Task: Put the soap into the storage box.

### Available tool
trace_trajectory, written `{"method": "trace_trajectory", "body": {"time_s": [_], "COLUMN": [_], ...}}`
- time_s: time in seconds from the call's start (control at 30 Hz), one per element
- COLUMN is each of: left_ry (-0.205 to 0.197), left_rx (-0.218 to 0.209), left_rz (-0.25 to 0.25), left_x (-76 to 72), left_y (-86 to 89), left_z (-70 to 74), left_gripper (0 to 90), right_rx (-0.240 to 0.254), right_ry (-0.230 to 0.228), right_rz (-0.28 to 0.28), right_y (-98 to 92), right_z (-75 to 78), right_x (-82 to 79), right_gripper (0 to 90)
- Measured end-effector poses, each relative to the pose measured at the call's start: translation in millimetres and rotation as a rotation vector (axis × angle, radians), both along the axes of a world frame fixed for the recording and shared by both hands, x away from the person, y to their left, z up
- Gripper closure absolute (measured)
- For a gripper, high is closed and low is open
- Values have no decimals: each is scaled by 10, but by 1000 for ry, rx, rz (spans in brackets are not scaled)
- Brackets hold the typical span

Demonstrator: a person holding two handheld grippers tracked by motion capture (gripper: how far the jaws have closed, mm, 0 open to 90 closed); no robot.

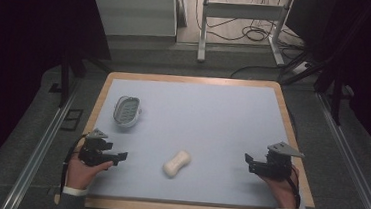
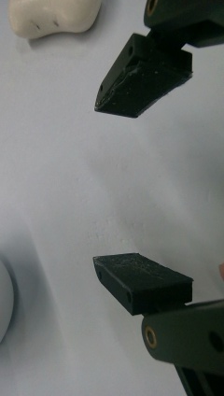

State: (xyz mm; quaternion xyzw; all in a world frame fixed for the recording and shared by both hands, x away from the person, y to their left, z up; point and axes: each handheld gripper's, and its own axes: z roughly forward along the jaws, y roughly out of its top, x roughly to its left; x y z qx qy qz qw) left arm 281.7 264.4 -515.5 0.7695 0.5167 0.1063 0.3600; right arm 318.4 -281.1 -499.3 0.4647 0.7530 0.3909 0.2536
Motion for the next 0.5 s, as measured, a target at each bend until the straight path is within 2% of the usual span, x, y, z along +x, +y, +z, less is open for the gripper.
{"method": "trace_trajectory", "body": {"time_s": [0.13, 0.2, 0.3, 0.5], "left_ry": [-16, -11, 1, -2], "left_rx": [-3, -1, -3, -1], "left_rz": [6, 3, 0, 6], "left_x": [-62, -85, -100, -111], "left_y": [13, 13, 5, 17], "left_z": [25, 26, 14, 15], "left_gripper": [228, 230, 234, 252], "right_rx": [-1, -8, 32, 11], "right_ry": [5, 4, -1, 5], "right_rz": [7, 10, 23, 19], "right_y": [15, 24, 33, 31], "right_z": [2, 8, 41, 41], "right_x": [21, 30, 36, 47], "right_gripper": [63, 63, 63, 63]}}
